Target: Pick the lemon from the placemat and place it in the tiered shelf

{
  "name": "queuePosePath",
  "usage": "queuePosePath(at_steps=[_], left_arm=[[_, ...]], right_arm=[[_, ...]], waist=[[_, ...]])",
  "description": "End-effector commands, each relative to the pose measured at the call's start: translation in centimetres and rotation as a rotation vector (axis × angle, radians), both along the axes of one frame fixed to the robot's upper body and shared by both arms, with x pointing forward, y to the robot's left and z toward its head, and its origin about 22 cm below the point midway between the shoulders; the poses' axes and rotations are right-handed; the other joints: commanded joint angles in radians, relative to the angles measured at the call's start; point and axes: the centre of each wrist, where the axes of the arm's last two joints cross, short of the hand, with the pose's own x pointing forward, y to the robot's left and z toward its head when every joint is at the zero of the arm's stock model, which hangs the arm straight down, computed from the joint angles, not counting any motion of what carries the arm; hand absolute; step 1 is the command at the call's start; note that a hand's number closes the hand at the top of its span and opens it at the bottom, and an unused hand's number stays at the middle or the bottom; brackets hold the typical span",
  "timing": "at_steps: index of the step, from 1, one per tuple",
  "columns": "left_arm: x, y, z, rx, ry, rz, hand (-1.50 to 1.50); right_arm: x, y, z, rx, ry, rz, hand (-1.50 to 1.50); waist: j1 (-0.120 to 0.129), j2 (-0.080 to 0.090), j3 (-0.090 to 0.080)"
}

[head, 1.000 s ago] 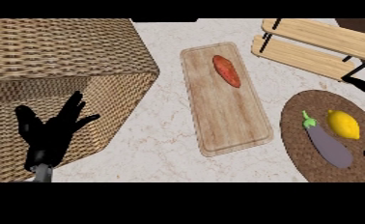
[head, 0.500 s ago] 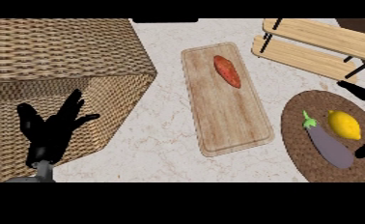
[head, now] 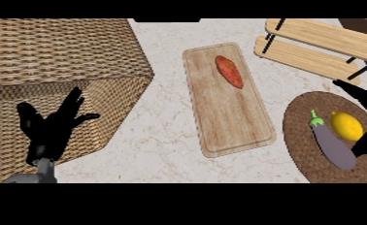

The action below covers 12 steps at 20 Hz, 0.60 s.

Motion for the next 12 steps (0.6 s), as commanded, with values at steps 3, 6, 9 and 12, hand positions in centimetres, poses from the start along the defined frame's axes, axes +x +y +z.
queuePosePath(at_steps=[3, 6, 9, 12], left_arm=[[-0.9, -0.7, -3.6, -0.015, 0.099, -0.020, 0.00], [0.3, -1.2, -2.0, -0.022, 0.102, -0.006, 0.00], [-0.4, 0.2, -3.0, -0.025, 0.106, -0.016, 0.00], [1.0, -0.1, -1.3, -0.012, 0.092, -0.017, 0.00]], right_arm=[[0.5, -0.7, -1.7, 0.025, -0.026, 0.008, -1.50], [0.5, 0.0, -3.1, 0.031, -0.024, 0.029, -1.50], [0.6, 0.0, -3.4, 0.007, 0.059, 0.107, 1.50], [1.5, 3.2, -4.2, -0.126, 0.120, 0.286, 1.50]], waist=[[-0.001, 0.017, -0.013], [-0.002, 0.016, -0.012], [-0.001, 0.017, -0.013], [0.003, 0.018, -0.013]])
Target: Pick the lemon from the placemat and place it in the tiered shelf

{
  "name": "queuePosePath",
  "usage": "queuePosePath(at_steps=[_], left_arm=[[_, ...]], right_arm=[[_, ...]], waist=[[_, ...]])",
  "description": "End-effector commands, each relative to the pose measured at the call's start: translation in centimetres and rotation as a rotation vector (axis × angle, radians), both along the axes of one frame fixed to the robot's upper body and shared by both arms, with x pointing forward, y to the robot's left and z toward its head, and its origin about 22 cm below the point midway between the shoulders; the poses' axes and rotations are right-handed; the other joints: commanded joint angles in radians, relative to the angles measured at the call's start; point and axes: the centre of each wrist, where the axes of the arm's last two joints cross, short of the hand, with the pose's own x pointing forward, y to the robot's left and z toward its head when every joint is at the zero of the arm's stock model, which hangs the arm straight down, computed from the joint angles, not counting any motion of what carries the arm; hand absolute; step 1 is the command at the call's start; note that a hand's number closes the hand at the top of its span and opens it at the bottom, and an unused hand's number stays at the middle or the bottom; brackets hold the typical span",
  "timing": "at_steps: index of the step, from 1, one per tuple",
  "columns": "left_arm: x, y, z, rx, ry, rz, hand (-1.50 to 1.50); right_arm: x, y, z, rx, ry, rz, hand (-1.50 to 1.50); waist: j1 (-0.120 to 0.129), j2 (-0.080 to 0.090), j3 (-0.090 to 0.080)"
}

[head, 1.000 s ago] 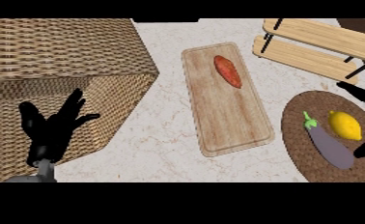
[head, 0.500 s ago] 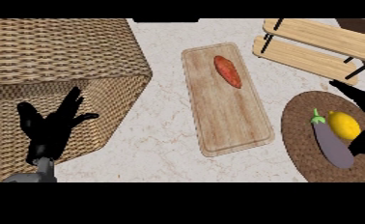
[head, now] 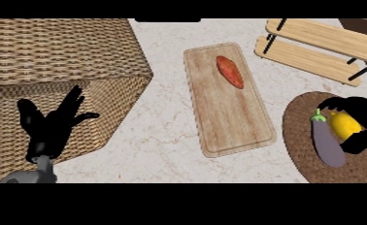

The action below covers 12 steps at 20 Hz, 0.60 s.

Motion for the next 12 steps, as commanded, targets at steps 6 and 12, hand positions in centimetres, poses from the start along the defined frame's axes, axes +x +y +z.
queuePosePath(at_steps=[6, 12], left_arm=[[-1.8, -1.3, -3.2, -0.020, 0.097, 0.008, 0.00], [-1.0, -1.1, -2.3, -0.024, 0.086, 0.010, 0.00]], right_arm=[[-0.7, 2.9, -2.3, 0.102, 0.002, 0.122, 1.50], [3.9, 12.6, -2.8, 0.251, 0.038, -0.224, 1.50]], waist=[[-0.018, 0.009, -0.009], [-0.008, 0.010, -0.013]])
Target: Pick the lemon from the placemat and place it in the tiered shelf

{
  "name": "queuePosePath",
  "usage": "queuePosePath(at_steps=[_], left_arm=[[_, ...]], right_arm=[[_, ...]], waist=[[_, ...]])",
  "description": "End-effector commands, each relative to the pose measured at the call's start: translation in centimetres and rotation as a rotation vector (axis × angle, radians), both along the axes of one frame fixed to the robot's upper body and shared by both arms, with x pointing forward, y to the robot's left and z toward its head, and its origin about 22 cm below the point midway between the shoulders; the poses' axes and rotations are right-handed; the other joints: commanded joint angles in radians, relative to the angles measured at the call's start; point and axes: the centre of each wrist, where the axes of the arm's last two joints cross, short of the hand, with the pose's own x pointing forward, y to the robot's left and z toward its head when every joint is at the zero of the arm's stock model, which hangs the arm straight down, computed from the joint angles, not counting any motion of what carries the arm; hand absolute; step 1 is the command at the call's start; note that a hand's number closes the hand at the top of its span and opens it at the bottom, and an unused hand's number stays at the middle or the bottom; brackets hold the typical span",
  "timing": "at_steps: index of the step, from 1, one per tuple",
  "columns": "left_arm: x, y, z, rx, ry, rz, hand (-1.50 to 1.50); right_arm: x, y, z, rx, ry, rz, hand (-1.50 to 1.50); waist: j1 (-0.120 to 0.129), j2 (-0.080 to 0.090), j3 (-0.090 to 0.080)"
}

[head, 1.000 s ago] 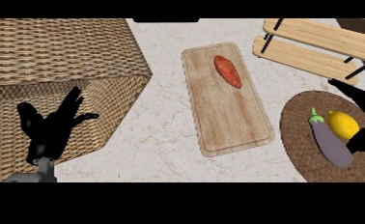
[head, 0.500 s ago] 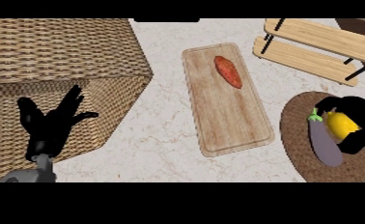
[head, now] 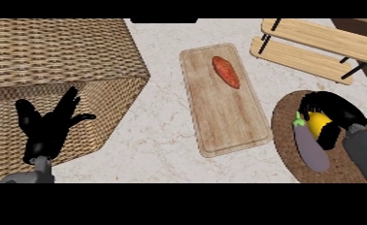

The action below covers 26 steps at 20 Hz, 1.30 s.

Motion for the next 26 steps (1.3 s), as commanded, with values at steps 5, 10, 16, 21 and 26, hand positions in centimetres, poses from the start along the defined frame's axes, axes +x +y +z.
queuePosePath(at_steps=[5, 10, 16, 21, 26], left_arm=[[-0.5, -2.0, -2.2, -0.033, 0.068, -0.038, 0.00], [-1.6, -0.1, -3.0, -0.037, 0.109, 0.011, 0.00], [-2.0, 1.1, -2.2, -0.036, 0.096, 0.011, 0.00], [-0.8, -1.5, -3.0, -0.045, 0.085, 0.000, 0.00], [-1.1, -1.7, -3.6, -0.035, 0.084, -0.018, 0.00]], right_arm=[[4.5, 15.6, 2.5, 0.221, -0.104, -0.257, 1.50], [3.6, 18.7, 9.9, 0.281, -0.372, -0.292, 1.50], [0.9, 19.9, 18.9, 0.253, -0.607, -0.427, 1.50], [-2.2, 19.8, 26.0, 0.222, -0.681, -0.494, 1.50], [-2.0, 16.9, 31.2, 0.185, -0.739, -0.570, 1.50]], waist=[[-0.001, 0.013, 0.000], [-0.031, 0.002, 0.000], [-0.033, 0.000, 0.000], [-0.027, 0.009, 0.001], [-0.006, 0.016, 0.002]])
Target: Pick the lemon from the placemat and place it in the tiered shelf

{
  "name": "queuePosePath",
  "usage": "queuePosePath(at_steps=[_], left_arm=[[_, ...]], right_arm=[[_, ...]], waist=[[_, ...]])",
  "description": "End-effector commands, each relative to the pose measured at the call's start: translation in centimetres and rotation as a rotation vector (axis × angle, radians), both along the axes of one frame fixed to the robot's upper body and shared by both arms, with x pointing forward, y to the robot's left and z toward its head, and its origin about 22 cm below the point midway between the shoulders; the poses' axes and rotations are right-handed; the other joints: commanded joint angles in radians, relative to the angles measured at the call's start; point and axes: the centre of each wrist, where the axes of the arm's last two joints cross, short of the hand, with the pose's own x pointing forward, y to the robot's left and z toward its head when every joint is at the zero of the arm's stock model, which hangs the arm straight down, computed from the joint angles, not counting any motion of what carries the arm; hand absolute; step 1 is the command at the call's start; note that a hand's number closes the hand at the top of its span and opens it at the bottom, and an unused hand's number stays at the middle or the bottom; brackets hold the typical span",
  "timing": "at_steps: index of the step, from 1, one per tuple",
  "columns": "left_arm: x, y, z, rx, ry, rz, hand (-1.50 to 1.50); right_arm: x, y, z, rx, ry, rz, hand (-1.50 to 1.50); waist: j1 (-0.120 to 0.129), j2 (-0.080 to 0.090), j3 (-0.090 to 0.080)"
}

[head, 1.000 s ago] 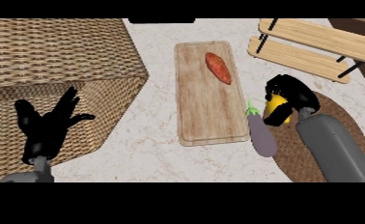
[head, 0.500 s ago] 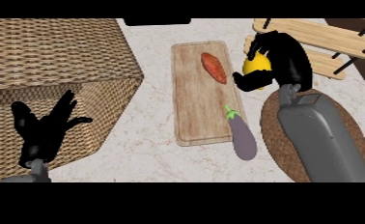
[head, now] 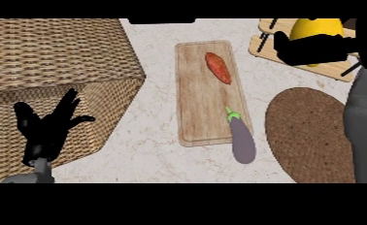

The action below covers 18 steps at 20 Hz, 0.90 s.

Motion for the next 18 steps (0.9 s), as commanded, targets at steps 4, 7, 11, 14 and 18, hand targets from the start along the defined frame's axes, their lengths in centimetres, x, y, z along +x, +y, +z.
queuePosePath(at_steps=[4, 7, 11, 14, 18], left_arm=[[-1.1, -0.9, -2.5, -0.013, 0.098, -0.036, 0.00], [-0.4, -1.2, -1.9, -0.026, 0.088, -0.046, 0.00], [0.1, -3.0, -1.7, -0.019, 0.070, -0.040, 0.00], [0.2, -2.1, -2.2, -0.023, 0.062, -0.052, 0.00], [-0.5, -1.4, -1.7, -0.033, 0.085, -0.070, 0.00]], right_arm=[[0.3, -3.6, 7.1, 0.064, -0.019, -0.128, 1.50], [2.0, -5.9, 7.5, 0.071, -0.042, -0.163, 1.50], [2.8, -10.0, 9.5, 0.071, -0.045, -0.178, 1.50], [3.4, -10.3, 10.7, 0.048, -0.048, -0.179, 1.50], [5.4, -11.9, 11.5, 0.045, 0.000, -0.164, 1.50]], waist=[[0.018, 0.015, -0.014], [0.024, 0.019, -0.013], [0.024, 0.020, -0.013], [0.024, 0.020, -0.013], [0.038, 0.022, -0.014]])
